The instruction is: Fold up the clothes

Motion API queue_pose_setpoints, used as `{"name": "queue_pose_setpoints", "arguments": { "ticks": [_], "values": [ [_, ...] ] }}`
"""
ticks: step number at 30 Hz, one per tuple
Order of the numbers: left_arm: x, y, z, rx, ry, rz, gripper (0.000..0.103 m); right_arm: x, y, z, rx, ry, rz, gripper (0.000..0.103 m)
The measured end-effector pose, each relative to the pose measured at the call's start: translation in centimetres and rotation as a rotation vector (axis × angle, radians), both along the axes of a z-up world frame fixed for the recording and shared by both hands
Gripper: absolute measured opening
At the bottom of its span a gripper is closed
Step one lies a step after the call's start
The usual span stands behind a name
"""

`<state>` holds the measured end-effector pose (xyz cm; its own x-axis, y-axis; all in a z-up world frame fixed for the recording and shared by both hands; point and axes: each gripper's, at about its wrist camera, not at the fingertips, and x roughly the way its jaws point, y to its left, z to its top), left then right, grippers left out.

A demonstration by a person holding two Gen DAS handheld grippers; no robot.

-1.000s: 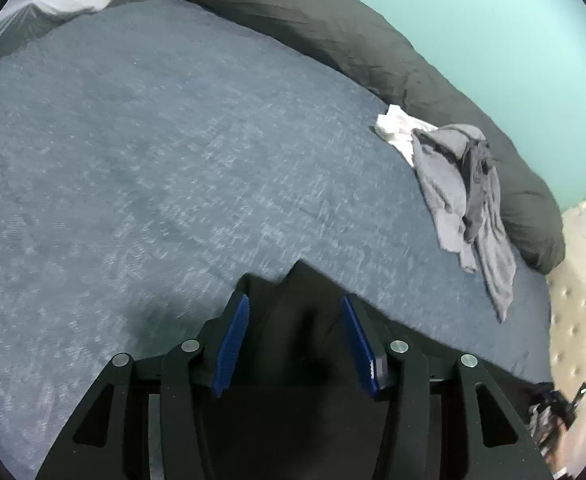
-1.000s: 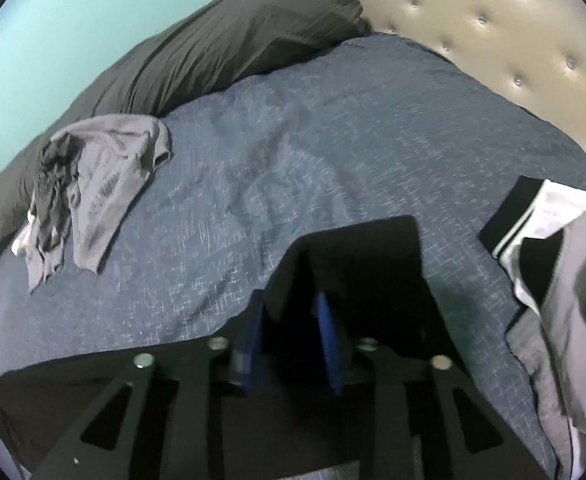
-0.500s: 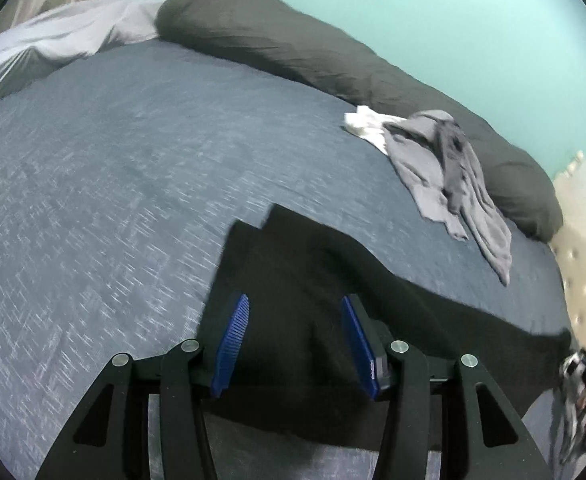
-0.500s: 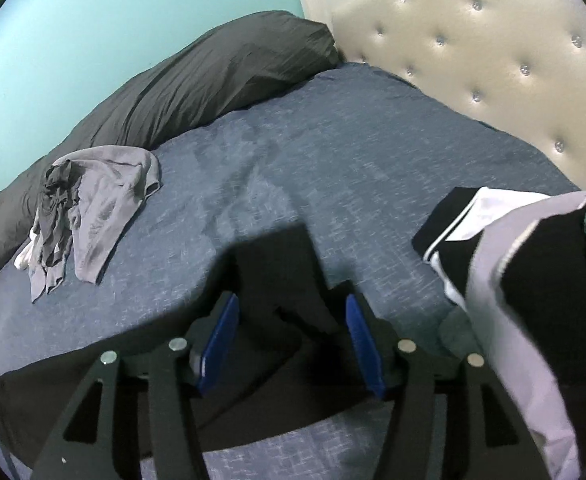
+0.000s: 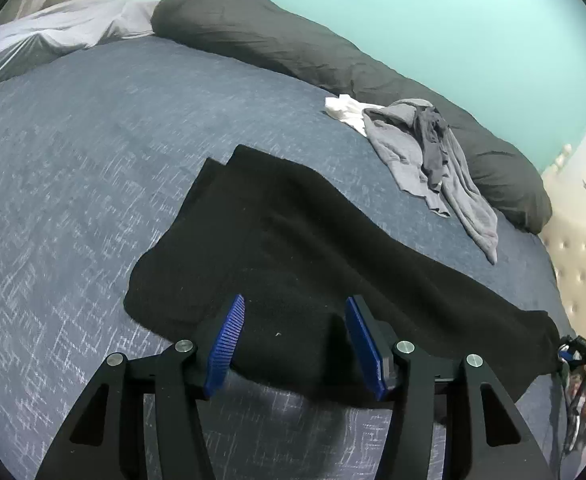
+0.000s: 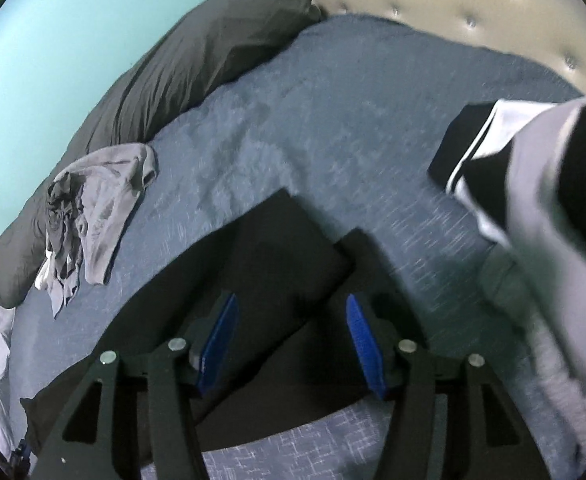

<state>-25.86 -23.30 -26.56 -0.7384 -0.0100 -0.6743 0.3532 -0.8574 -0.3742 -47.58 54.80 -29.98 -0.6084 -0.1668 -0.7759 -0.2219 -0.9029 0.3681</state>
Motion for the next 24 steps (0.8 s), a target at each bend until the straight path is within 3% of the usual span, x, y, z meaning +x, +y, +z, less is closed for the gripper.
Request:
{"name": "queue_pose_setpoints", "arguments": {
  "ticks": [7, 9, 11, 14, 19, 24],
  "values": [
    [0.5, 0.8, -0.4, -0.008, 0.011, -0.007, 0.061, -1.0, -0.2, -2.7, -0.041, -0.022, -0.048, 0.058],
    [0.5, 0.9, -0.6, -0.007, 0.008, -0.006, 0.061, -1.1, -0.3, -2.9, -0.048, -0.004, -0.057, 0.051],
    [0.6, 0.9, -0.8, -0.003, 0.009, -0.003, 0.061, -1.2, -0.1, -3.1, -0.06, 0.011, -0.071, 0.029],
    [0.5, 1.0, -0.8, -0.005, 0.01, -0.001, 0.061, -1.2, 0.0, -3.2, -0.062, 0.033, -0.085, 0.008],
    [0.4, 1.2, -0.8, -0.01, 0.008, -0.002, 0.061, -0.5, 0.0, -1.6, -0.023, 0.086, -0.081, 0.005],
    [0.6, 1.3, -0.7, 0.004, 0.011, -0.007, 0.061, 0.7, 0.5, 2.1, -0.006, 0.11, -0.065, 0.005]
  ]
}}
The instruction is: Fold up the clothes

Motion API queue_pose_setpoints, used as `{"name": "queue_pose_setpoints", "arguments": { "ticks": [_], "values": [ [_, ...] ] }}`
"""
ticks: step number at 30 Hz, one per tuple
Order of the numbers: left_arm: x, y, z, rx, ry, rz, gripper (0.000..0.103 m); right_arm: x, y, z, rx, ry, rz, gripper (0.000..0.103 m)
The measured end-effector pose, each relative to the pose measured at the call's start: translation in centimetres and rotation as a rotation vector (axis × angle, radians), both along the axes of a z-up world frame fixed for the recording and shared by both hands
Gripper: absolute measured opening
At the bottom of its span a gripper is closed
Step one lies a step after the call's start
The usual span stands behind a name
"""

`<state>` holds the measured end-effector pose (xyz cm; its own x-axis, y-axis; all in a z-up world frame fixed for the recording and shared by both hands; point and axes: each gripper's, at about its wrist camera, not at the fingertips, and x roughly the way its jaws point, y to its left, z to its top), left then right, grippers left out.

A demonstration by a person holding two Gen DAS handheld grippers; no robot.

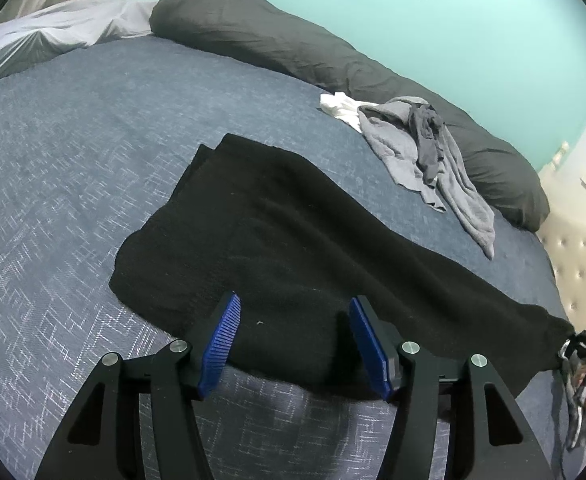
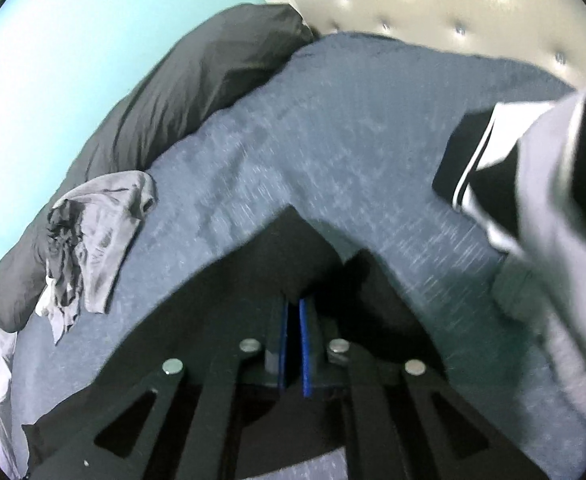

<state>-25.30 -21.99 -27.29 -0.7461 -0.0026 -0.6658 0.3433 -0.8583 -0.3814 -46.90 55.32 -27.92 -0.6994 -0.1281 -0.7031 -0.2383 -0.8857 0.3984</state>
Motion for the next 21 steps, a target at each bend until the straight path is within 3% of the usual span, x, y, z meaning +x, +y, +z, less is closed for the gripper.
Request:
{"name": "queue_pose_setpoints", "arguments": {
  "ticks": [5, 12, 15, 21],
  "values": [
    [0.1, 0.1, 0.0, 0.012, 0.0, -0.004, 0.061, 1.8, 0.6, 2.6, -0.002, 0.004, 0.017, 0.005],
    [0.2, 0.2, 0.3, 0.026, 0.004, -0.012, 0.061, 2.5, 2.1, -3.9, -0.029, -0.155, -0.029, 0.005],
    [0.2, 0.1, 0.2, 0.029, 0.005, -0.012, 0.061, 2.9, 2.3, -5.1, -0.046, -0.141, -0.035, 0.005],
    [0.1, 0.1, 0.1, 0.031, 0.003, -0.01, 0.061, 3.4, 2.9, -4.1, -0.054, -0.066, -0.064, 0.006]
  ]
}}
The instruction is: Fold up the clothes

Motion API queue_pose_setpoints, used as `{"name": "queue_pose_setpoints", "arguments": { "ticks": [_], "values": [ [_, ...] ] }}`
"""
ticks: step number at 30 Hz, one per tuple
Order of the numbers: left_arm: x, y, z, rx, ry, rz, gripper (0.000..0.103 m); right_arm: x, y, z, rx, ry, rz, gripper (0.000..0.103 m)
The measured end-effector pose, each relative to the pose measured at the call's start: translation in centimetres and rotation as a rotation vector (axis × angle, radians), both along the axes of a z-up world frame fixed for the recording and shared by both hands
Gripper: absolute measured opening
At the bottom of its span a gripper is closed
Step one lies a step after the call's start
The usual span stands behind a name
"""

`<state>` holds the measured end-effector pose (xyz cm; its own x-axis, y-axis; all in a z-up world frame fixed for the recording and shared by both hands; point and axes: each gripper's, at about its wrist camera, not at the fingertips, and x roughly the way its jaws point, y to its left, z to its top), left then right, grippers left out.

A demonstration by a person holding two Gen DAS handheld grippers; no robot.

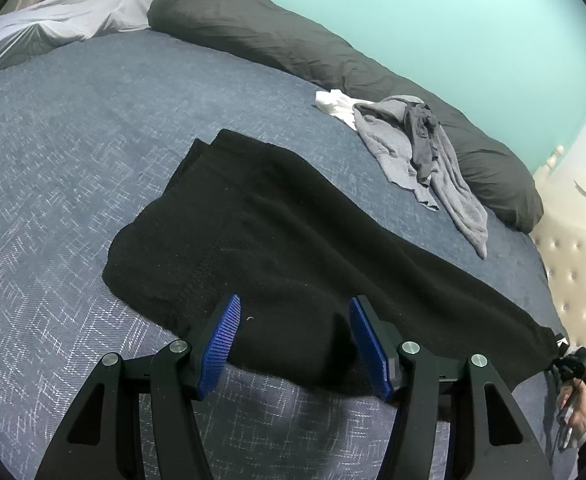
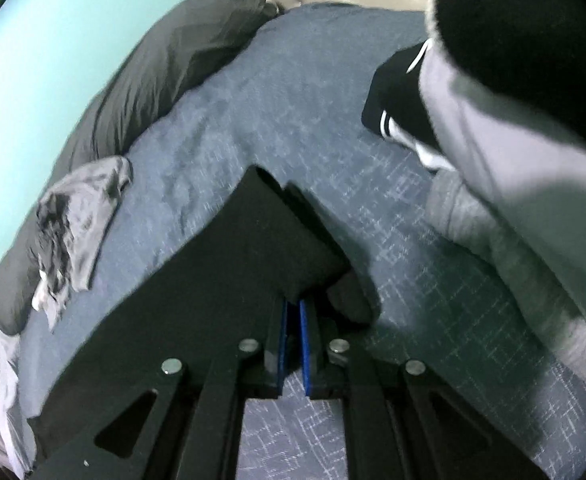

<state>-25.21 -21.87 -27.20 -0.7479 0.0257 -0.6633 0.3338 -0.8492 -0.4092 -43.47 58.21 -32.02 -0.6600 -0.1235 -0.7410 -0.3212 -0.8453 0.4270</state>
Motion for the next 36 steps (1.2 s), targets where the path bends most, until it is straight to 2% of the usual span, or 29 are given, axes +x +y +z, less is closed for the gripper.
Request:
{"name": "queue_pose_setpoints", "arguments": {
  "ticks": [3, 6, 8, 11, 14, 18, 20, 22, 27, 30, 33, 36],
  "values": [
    [0.1, -0.1, 0.0, 0.008, 0.001, 0.002, 0.061, 0.6, 0.2, 0.9, 0.026, 0.041, -0.014, 0.013],
    [0.1, 0.0, 0.1, 0.006, 0.001, 0.001, 0.061, 0.8, 0.6, 1.4, 0.023, 0.072, -0.022, 0.026],
    [0.1, 0.0, 0.1, 0.006, 0.001, 0.001, 0.061, 0.6, 0.8, 1.4, 0.013, 0.075, -0.034, 0.039],
    [0.0, 0.0, 0.1, 0.004, 0.001, -0.001, 0.061, 0.1, 0.8, 1.0, 0.007, 0.052, -0.039, 0.043],
    [0.0, 0.0, 0.1, 0.006, 0.001, -0.003, 0.061, -0.4, 0.7, 0.7, 0.011, 0.039, -0.04, 0.043],
    [0.0, 0.0, 0.1, 0.006, 0.002, -0.003, 0.061, -0.5, 0.0, 0.6, 0.057, 0.068, -0.016, 0.042],
    [0.0, 0.1, 0.1, 0.003, 0.0, -0.003, 0.061, -0.6, -0.4, 0.6, 0.092, 0.063, 0.002, 0.014],
    [-0.1, 0.0, 0.0, 0.005, -0.001, -0.003, 0.061, -0.5, -0.5, 0.9, 0.12, 0.057, 0.005, 0.01],
    [0.0, -0.1, 0.0, 0.015, 0.002, -0.003, 0.061, 0.5, 0.2, 3.1, 0.096, 0.098, -0.004, 0.007],
    [0.0, -0.1, 0.0, 0.016, 0.001, -0.002, 0.061, 0.7, 0.5, 3.9, 0.091, 0.067, 0.011, 0.007],
    [0.1, 0.0, 0.1, 0.017, 0.002, -0.005, 0.061, 0.4, 0.6, 1.9, 0.127, -0.034, 0.013, 0.007],
    [0.2, -0.2, 0.2, 0.021, 0.003, -0.009, 0.061, 0.4, 0.5, 0.1, 0.152, -0.07, 0.01, 0.007]
  ]
}}
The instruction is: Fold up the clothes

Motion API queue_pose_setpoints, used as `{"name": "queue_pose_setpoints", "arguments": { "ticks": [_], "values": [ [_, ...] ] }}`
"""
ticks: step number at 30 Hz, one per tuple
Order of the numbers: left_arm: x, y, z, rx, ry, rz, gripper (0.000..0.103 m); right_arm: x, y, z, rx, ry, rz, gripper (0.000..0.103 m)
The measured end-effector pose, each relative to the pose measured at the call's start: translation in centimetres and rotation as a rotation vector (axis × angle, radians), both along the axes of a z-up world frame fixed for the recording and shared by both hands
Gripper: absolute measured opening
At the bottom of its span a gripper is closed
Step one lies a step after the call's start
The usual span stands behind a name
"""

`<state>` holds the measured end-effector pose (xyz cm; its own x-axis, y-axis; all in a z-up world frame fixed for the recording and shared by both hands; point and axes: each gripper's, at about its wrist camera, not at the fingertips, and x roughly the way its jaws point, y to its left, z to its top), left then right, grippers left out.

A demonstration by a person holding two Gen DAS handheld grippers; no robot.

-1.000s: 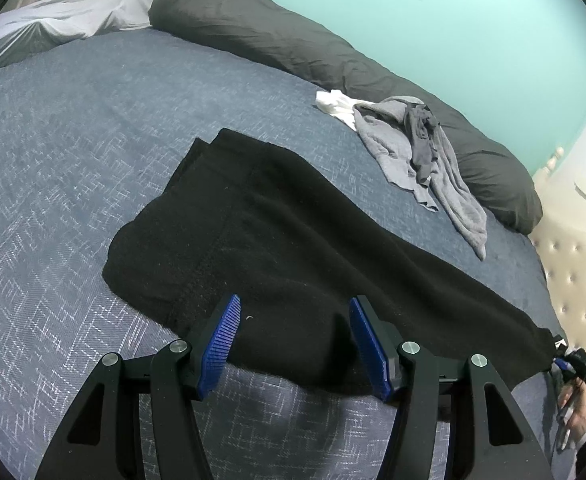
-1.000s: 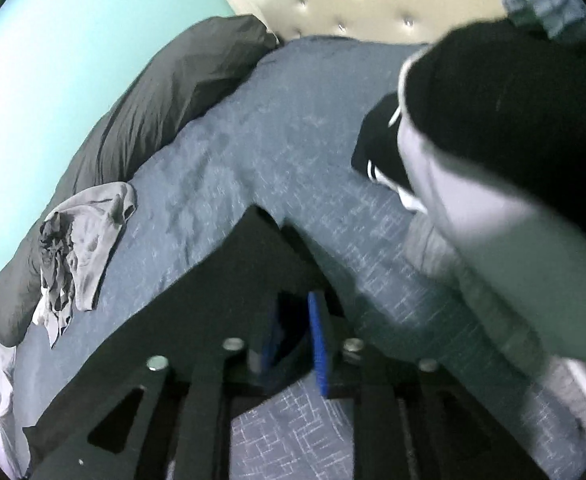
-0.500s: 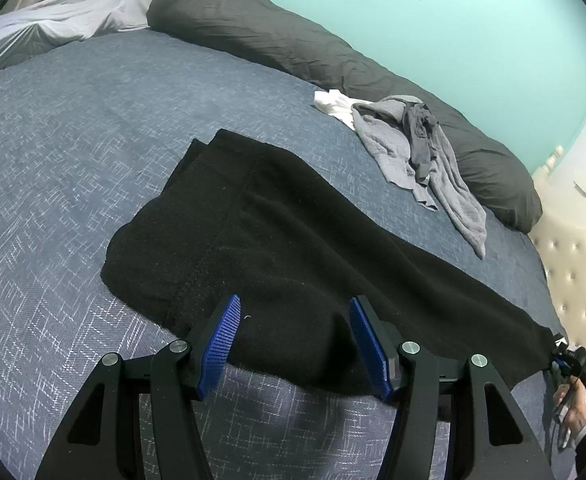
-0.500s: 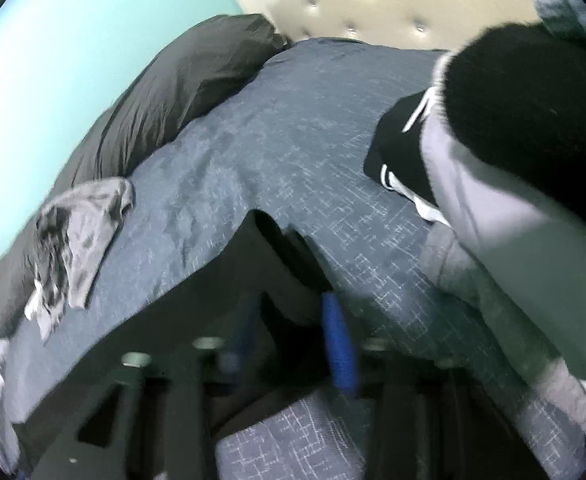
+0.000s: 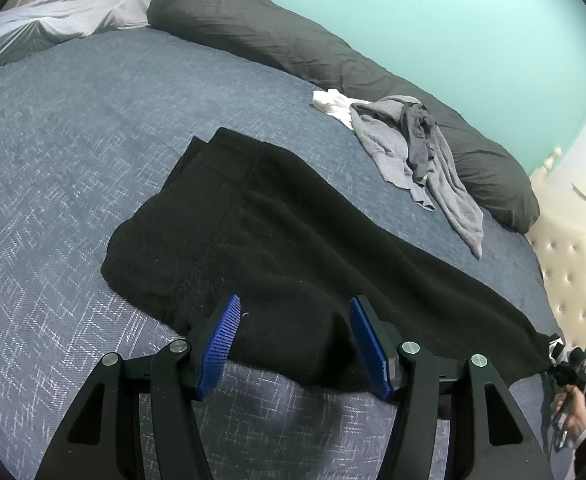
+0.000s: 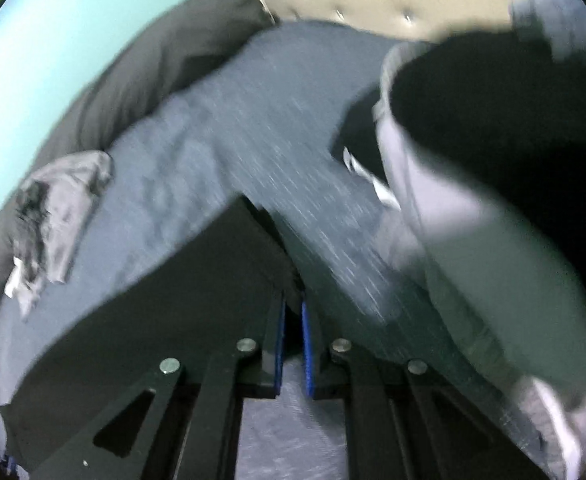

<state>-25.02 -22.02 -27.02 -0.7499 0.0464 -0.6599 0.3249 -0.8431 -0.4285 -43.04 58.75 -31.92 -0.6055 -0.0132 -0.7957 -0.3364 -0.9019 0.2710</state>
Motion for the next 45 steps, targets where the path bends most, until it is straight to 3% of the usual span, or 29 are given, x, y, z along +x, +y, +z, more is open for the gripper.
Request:
{"name": "queue_pose_setpoints", "arguments": {
  "ticks": [5, 10, 14, 25, 35, 37, 41, 45],
  "values": [
    [0.1, -0.5, 0.2, 0.007, 0.009, 0.016, 0.061, 0.4, -0.4, 0.4, 0.047, 0.09, 0.02, 0.011],
    [0.6, -1.2, 0.8, 0.001, 0.024, 0.046, 0.061, 1.1, -1.7, 2.8, 0.202, 0.123, 0.045, 0.016],
    [1.2, -2.3, 1.0, 0.003, 0.03, 0.081, 0.061, 2.7, -1.5, 4.5, 0.269, 0.161, -0.007, 0.019],
    [2.9, -6.8, -0.2, 0.035, 0.017, 0.178, 0.061, 5.1, -4.2, 4.9, 0.085, 0.158, 0.015, 0.023],
    [2.4, -8.3, -2.7, 0.096, -0.002, 0.175, 0.059, 5.2, -7.8, 3.2, 0.05, 0.112, 0.052, 0.023],
    [2.4, -8.3, -2.7, 0.096, 0.002, 0.172, 0.054, 5.2, -8.3, 3.0, 0.053, 0.104, 0.061, 0.023],
    [2.8, -8.5, -2.1, 0.081, 0.012, 0.176, 0.03, 5.2, -8.9, 2.7, 0.053, 0.094, 0.064, 0.023],
    [3.4, -8.9, -2.1, 0.095, 0.014, 0.171, 0.022, 5.2, -9.2, 2.4, 0.044, 0.087, 0.062, 0.023]
  ]
}}
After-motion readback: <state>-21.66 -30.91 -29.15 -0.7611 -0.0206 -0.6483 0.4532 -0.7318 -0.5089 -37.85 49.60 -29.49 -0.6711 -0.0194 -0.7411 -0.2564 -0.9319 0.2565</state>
